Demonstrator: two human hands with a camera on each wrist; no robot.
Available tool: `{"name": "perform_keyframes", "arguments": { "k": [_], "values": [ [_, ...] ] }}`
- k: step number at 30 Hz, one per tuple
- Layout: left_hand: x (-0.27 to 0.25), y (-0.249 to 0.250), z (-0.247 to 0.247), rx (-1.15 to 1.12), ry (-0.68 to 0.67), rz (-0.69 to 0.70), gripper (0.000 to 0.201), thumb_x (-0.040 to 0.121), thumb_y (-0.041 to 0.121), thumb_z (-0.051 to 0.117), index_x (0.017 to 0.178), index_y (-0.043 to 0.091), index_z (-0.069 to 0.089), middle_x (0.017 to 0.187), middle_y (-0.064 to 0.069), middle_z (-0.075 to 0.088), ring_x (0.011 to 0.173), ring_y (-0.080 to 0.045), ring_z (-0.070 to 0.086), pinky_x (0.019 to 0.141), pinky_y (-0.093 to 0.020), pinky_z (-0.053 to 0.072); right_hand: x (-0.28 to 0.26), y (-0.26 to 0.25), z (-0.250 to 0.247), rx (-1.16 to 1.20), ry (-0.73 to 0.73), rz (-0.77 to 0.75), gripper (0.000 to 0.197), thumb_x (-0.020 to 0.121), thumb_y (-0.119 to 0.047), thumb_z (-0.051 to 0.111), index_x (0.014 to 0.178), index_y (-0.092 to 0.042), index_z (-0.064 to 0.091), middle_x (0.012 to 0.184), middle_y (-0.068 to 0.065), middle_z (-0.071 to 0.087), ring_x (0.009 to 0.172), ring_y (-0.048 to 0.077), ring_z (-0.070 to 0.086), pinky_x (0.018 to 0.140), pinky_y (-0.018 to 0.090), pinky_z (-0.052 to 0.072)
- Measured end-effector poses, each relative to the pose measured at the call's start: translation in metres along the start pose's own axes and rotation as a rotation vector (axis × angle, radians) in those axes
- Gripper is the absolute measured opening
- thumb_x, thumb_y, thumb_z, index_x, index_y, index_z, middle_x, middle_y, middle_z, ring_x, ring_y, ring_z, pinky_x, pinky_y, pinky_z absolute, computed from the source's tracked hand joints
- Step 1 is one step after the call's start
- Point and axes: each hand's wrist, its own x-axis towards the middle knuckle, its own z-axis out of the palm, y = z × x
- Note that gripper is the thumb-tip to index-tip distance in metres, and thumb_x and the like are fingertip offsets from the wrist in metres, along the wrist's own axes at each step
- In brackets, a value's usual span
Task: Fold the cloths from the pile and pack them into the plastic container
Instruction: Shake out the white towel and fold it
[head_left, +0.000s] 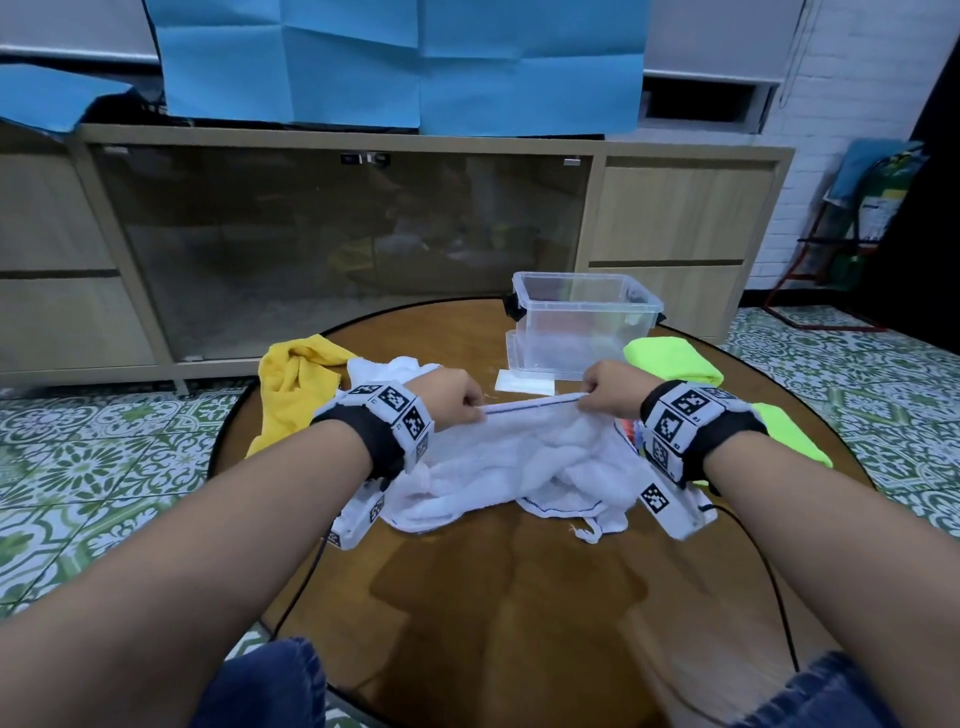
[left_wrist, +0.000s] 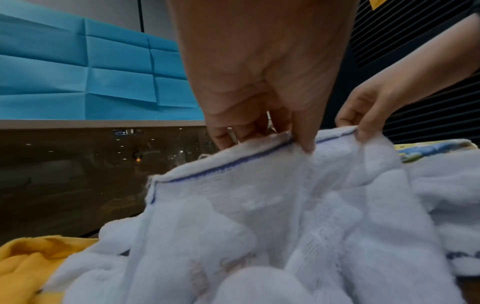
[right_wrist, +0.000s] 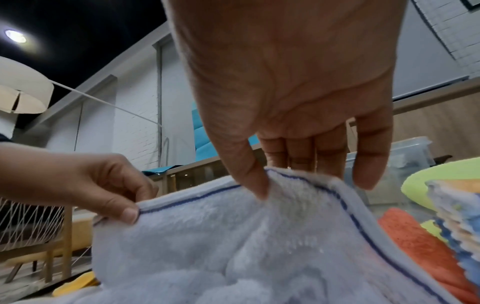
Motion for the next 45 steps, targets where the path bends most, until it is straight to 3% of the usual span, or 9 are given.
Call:
{"name": "perform_keyframes", "arguments": {
  "k": [5,10,15,20,26,30,35,38,45],
  "values": [
    [0.006,0.010,-0.001,-0.060,0.050,0.064,0.028,0.095,0.027,0.051,0.096,0.003,0.065,0.083,-0.004,0.057,0.077,-0.017,0.049,0.065,-0.025,0.035,-0.002,-0.016,0.002,0.309,-0.075,-0.204,0.040,0.086,-0.025,0.066,0.124,-0.014,0.055,0.110,-0.005,0.055,0.101,0.010,0.051,0.086,0.020,0.038],
    [0.014,0.012,0.002,-0.092,0.085,0.084,0.026,0.093,0.028,0.056,0.096,0.004,0.065,0.081,-0.003,0.057,0.075,-0.016,0.048,0.061,-0.023,0.034,0.006,-0.035,0.011,0.253,-0.045,-0.260,0.018,0.088,-0.020,0.063,0.079,-0.006,0.057,0.064,0.000,0.043,0.059,0.010,0.038,0.054,0.022,0.027],
    [0.014,-0.019,0.001,-0.191,0.030,0.001,0.016,0.092,0.024,0.057,0.093,0.010,0.066,0.076,0.004,0.058,0.068,-0.010,0.052,0.059,-0.015,0.038,0.009,0.000,0.005,0.245,0.050,-0.112,0.035,0.090,-0.015,0.060,0.058,-0.017,0.044,0.060,-0.005,0.041,0.056,0.008,0.037,0.051,0.020,0.028],
    [0.014,-0.054,-0.006,-0.305,0.129,-0.082,0.024,0.090,0.025,0.062,0.089,0.003,0.072,0.066,0.002,0.061,0.071,-0.019,0.053,0.058,-0.026,0.039,0.011,0.031,0.006,0.311,0.093,-0.026,0.036,0.088,-0.018,0.063,0.056,-0.016,0.047,0.055,-0.002,0.045,0.055,0.012,0.041,0.050,0.021,0.031],
    [0.022,-0.063,-0.008,-0.581,0.349,-0.159,0.020,0.095,0.014,0.052,0.096,0.002,0.068,0.092,-0.017,0.066,0.084,-0.027,0.058,0.084,-0.042,0.050,0.016,0.009,0.008,0.615,0.155,-0.106,0.029,0.087,-0.018,0.066,0.061,-0.017,0.053,0.056,0.000,0.041,0.051,0.010,0.035,0.041,0.011,0.027],
    [0.025,-0.027,-0.009,-0.776,0.312,-0.117,0.031,0.095,0.004,0.038,0.094,0.013,0.067,0.096,-0.010,0.059,0.088,-0.020,0.051,0.071,-0.026,0.040,0.021,-0.020,0.011,0.725,0.130,-0.193,0.026,0.086,-0.016,0.066,0.063,-0.015,0.054,0.057,0.000,0.040,0.046,0.003,0.035,0.042,0.011,0.027],
    [0.025,-0.001,-0.005,-0.423,0.121,0.004,0.029,0.087,0.038,0.061,0.095,0.013,0.070,0.089,-0.001,0.061,0.085,-0.015,0.055,0.071,-0.025,0.039,0.020,-0.040,0.014,0.681,0.091,-0.241,0.013,0.085,-0.015,0.067,0.078,-0.005,0.063,0.059,-0.002,0.046,0.051,0.003,0.038,0.045,0.009,0.029],
    [0.024,-0.017,-0.007,-0.280,0.092,-0.005,0.026,0.086,0.031,0.065,0.091,0.006,0.070,0.085,-0.001,0.059,0.081,-0.015,0.051,0.064,-0.026,0.037,0.018,-0.032,0.014,0.594,0.079,-0.217,0.015,0.084,-0.018,0.069,0.082,-0.004,0.066,0.059,-0.002,0.046,0.049,0.003,0.038,0.044,0.008,0.029],
    [0.011,-0.095,-0.010,-0.119,0.201,-0.451,0.019,0.091,0.022,0.054,0.081,0.009,0.063,0.073,-0.009,0.054,0.071,-0.027,0.050,0.060,-0.027,0.035,0.018,0.002,0.009,0.471,0.048,-0.112,0.032,0.085,-0.022,0.068,0.056,-0.021,0.054,0.046,-0.013,0.044,0.051,0.005,0.036,0.052,0.022,0.027]
  ]
}}
